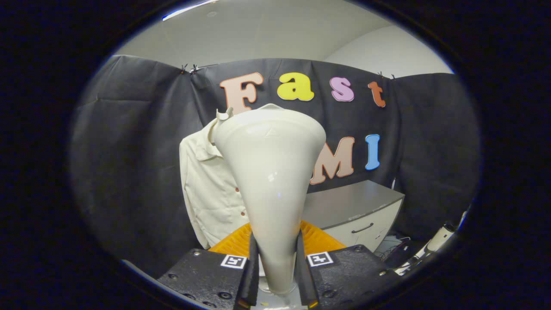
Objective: Iron the clothes twice with a garment steamer, once on the left side and once on the right side.
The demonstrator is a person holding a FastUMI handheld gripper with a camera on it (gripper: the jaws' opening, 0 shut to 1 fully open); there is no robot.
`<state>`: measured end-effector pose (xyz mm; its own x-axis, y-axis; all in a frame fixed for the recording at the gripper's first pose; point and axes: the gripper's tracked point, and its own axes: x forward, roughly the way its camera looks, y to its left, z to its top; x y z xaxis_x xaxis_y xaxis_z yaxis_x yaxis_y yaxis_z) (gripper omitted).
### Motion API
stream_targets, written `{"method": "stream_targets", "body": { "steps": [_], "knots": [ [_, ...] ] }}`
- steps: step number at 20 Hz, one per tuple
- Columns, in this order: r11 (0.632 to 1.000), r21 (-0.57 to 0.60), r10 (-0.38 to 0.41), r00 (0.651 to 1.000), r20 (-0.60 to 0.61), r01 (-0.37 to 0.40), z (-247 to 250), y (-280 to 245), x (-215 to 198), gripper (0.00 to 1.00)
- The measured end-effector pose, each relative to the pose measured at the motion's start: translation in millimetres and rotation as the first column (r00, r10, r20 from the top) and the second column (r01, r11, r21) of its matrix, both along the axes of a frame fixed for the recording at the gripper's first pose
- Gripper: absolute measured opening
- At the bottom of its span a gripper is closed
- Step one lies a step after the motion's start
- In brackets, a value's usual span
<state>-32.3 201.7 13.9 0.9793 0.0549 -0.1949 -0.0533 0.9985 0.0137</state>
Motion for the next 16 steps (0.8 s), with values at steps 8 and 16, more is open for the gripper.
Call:
{"method": "stream_targets", "body": {
  "steps": [8,16],
  "knots": [
    [0.999,-0.018,0.046,0.998,0.037,-0.045,1.4,-31.1,-28.6,0.37],
    [0.996,-0.026,0.091,0.996,0.023,-0.091,-9.5,-84.9,-25.8,0.37]
  ]
}}
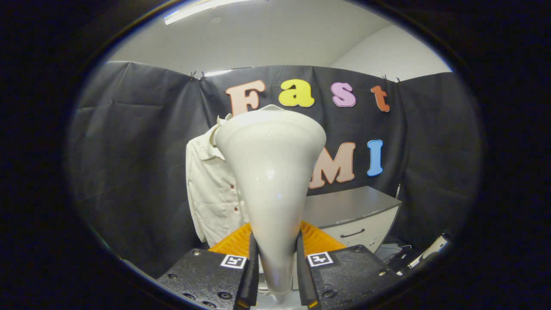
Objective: Iron the clothes twice with a garment steamer, once on the left side and once on the right side.
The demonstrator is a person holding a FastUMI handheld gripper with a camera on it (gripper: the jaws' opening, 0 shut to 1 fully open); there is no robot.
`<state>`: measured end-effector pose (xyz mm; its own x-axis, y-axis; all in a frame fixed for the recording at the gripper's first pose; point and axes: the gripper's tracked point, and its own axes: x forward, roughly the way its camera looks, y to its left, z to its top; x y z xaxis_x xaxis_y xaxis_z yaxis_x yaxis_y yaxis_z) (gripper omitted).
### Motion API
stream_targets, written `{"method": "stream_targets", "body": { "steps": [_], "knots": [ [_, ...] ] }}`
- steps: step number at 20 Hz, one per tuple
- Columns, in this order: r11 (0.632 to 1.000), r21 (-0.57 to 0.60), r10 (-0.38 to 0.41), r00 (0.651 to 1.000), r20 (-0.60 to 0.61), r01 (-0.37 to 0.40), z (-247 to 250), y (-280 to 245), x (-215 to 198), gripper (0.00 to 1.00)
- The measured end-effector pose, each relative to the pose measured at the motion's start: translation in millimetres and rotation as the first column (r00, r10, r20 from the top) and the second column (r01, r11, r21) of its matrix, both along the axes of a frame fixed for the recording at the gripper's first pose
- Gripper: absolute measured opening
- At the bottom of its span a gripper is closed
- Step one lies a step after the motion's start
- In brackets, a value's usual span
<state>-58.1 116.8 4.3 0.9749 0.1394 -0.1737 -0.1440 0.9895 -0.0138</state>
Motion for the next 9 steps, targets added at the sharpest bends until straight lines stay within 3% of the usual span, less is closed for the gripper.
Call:
{"method": "stream_targets", "body": {
  "steps": [9],
  "knots": [
    [0.998,0.048,0.032,0.999,-0.02,-0.031,-1.0,-49.3,21.7,0.37]
  ]
}}
